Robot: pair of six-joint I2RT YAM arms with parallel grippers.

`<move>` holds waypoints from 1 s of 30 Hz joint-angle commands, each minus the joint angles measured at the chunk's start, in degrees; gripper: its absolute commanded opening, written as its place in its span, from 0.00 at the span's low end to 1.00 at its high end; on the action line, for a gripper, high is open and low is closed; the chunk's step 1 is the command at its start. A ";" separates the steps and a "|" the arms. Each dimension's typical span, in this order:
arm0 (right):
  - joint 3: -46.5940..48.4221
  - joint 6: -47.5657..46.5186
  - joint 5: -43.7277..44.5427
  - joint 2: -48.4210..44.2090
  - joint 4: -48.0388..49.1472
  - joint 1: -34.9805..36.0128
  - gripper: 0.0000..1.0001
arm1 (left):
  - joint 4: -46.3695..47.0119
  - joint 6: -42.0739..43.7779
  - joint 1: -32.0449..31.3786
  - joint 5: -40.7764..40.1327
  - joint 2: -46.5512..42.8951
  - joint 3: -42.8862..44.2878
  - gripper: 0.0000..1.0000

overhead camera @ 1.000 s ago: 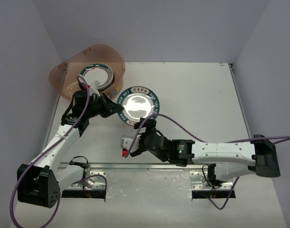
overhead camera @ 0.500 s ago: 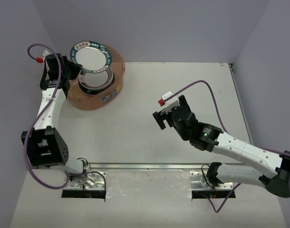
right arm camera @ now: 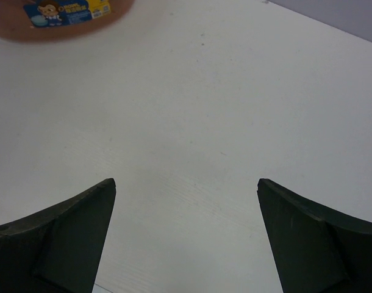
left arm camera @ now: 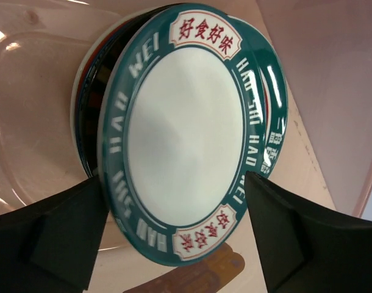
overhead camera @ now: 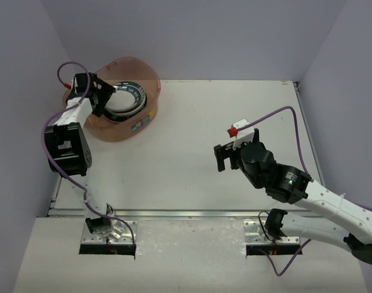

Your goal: Place the plates into the plastic bin on the countertop

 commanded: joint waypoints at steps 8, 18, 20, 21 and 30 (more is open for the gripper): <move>14.39 6.13 -15.29 21.11 -6.62 -13.90 0.99 | -6.96 4.98 -0.97 3.53 7.71 6.38 1.00; 23.14 6.65 -24.11 28.92 -7.98 -17.04 0.99 | -15.61 10.02 -2.82 0.35 9.24 14.76 1.00; 23.23 7.14 -24.00 28.43 -8.59 -18.84 0.99 | -16.29 9.79 -2.79 -3.24 6.93 13.79 1.00; 22.97 7.40 -24.31 27.80 -8.49 -19.90 0.99 | -16.24 9.63 -2.74 -3.94 5.41 12.74 1.00; 24.63 1.88 -22.79 25.27 -7.18 -34.72 0.99 | -16.98 15.55 -4.76 -11.26 -17.75 4.76 1.00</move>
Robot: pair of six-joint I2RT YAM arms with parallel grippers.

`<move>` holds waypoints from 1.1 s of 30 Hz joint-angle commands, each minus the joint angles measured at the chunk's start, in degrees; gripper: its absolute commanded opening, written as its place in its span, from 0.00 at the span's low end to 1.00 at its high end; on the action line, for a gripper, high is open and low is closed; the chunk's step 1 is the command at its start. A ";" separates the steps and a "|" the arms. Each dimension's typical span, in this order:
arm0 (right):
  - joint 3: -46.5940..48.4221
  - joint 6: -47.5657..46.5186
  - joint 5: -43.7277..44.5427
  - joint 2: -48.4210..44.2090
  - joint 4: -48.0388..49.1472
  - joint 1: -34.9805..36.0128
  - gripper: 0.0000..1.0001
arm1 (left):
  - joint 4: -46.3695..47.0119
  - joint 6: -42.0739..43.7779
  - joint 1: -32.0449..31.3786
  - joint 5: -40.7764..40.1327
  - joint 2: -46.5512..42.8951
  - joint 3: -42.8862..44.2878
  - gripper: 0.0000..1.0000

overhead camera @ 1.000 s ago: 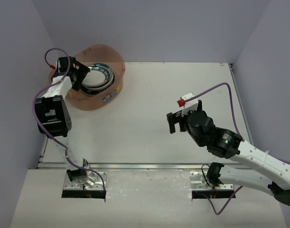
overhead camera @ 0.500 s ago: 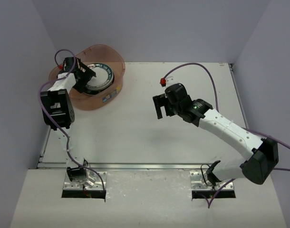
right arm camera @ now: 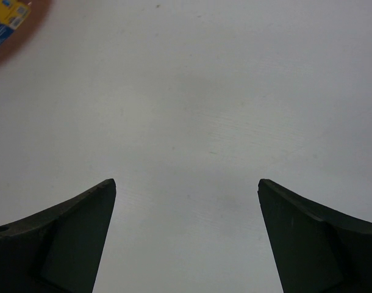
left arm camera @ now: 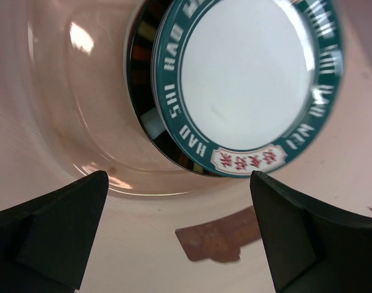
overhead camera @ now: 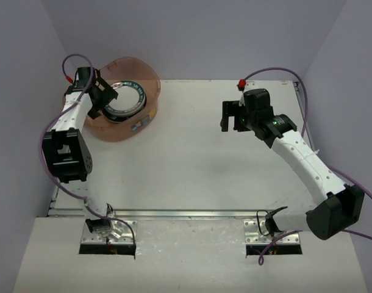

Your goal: Place the plates into the plastic bin on the countertop

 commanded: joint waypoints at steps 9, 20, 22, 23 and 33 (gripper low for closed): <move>-1.56 -5.11 14.59 -17.36 -7.11 -2.54 0.99 | 0.87 18.81 -11.85 -11.06 -43.17 -14.15 1.00; -17.09 -7.91 11.15 -37.16 -9.40 -2.54 0.99 | 15.12 19.85 -13.85 6.69 -67.25 -45.44 1.00; -18.09 -7.93 11.63 -38.17 -9.94 -2.54 0.99 | 15.05 20.89 -13.85 5.49 -68.75 -48.48 1.00; -18.50 -7.66 11.37 -38.57 -9.94 -2.54 0.99 | 14.92 21.11 -13.93 4.25 -69.53 -49.39 1.00; -21.82 -7.40 12.20 -39.56 -8.92 -2.54 0.99 | 15.33 20.97 -14.73 0.58 -74.03 -51.92 1.00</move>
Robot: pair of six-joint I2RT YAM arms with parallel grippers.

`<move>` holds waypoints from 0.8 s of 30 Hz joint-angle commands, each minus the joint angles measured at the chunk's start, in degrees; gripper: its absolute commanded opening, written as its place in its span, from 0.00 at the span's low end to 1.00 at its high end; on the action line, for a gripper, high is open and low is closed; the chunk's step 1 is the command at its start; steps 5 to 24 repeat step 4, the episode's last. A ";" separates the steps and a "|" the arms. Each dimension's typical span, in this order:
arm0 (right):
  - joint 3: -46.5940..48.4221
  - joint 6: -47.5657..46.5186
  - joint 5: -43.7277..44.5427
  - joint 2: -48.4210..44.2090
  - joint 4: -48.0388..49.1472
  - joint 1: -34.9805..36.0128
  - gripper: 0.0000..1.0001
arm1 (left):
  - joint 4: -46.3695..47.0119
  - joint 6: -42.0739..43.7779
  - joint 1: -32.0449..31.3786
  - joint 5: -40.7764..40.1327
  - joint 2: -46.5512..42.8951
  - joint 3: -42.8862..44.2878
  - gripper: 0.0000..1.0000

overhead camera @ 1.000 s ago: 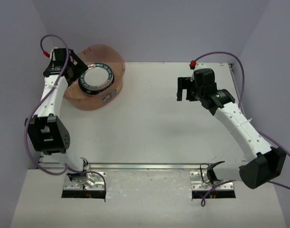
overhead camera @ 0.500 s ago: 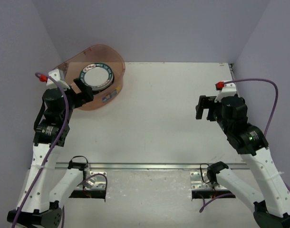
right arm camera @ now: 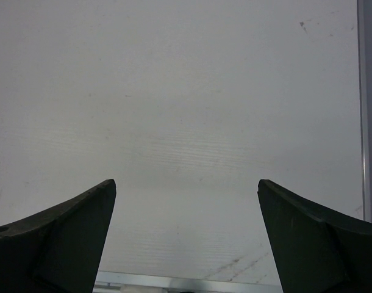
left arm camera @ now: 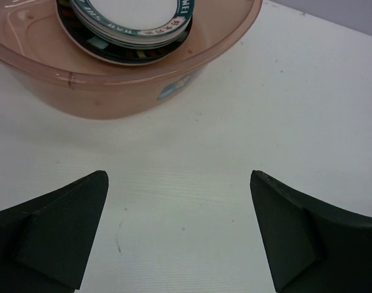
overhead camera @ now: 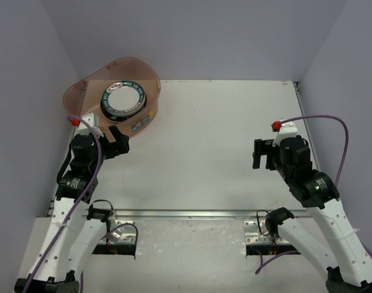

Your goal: Place the plates into the plastic bin on the countertop

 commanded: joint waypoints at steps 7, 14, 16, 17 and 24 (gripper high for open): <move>-1.92 0.59 0.86 -1.74 2.77 0.00 0.99 | 3.88 0.70 -0.58 -1.20 -2.24 0.86 1.00; -1.92 0.59 0.86 -1.74 2.77 0.00 0.99 | 3.88 0.70 -0.58 -1.20 -2.24 0.86 1.00; -1.92 0.59 0.86 -1.74 2.77 0.00 0.99 | 3.88 0.70 -0.58 -1.20 -2.24 0.86 1.00; -1.92 0.59 0.86 -1.74 2.77 0.00 0.99 | 3.88 0.70 -0.58 -1.20 -2.24 0.86 1.00; -1.92 0.59 0.86 -1.74 2.77 0.00 0.99 | 3.88 0.70 -0.58 -1.20 -2.24 0.86 1.00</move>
